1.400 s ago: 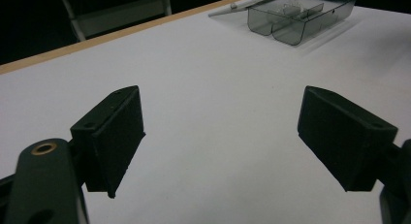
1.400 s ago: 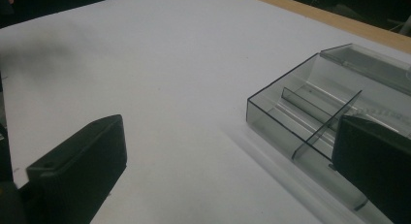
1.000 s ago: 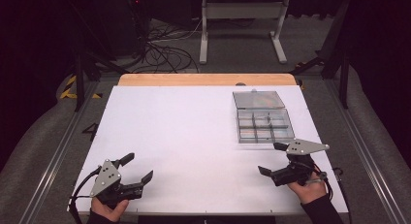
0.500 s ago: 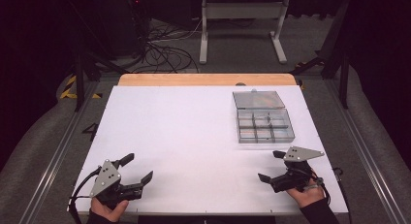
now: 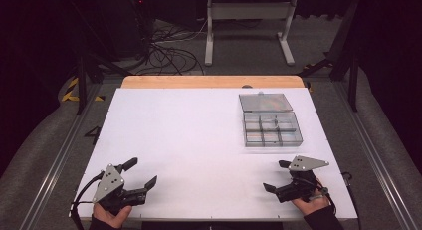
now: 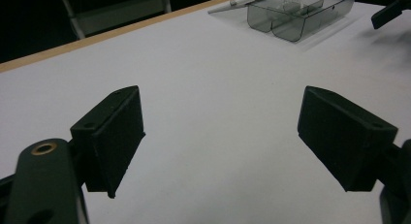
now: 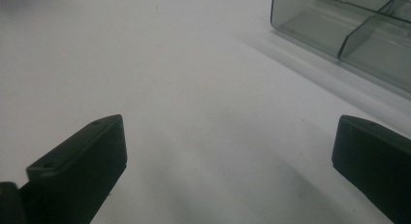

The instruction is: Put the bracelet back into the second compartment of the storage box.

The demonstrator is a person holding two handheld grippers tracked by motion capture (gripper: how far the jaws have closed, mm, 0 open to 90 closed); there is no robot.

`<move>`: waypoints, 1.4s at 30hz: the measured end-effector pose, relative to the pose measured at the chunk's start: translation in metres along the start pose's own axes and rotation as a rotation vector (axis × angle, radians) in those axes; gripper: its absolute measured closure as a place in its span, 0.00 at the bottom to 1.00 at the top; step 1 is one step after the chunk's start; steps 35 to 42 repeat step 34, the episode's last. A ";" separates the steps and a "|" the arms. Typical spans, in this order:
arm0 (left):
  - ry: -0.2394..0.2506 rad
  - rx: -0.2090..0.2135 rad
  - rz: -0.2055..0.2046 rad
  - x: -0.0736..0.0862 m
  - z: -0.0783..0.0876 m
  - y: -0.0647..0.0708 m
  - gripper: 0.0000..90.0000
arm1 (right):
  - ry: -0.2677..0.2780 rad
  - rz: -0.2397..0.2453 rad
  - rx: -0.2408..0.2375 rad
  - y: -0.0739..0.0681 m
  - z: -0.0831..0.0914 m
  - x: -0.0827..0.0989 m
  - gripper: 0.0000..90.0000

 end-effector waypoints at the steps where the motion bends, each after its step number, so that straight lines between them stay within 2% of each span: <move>1: 0.000 0.000 0.000 0.000 0.000 0.000 0.19 | -0.001 0.004 0.001 0.000 0.000 0.000 0.00; 16: -0.005 -0.002 -0.011 0.000 -0.001 0.001 0.20 | 0.036 0.031 0.022 0.002 0.006 -0.004 0.00; 42: -0.003 -0.006 -0.007 0.000 -0.001 0.000 0.20 | 0.030 0.037 0.027 0.001 0.006 -0.005 0.00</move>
Point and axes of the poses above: each handheld gripper's, and its own axes: z roughly backward along the jaws, x roughly out of its underside, y roughly to its right, the point moved 1 cm from there along -z, roughly forward along the jaws, and after that the axes turned 8 degrees about y, right-handed, at the moved point
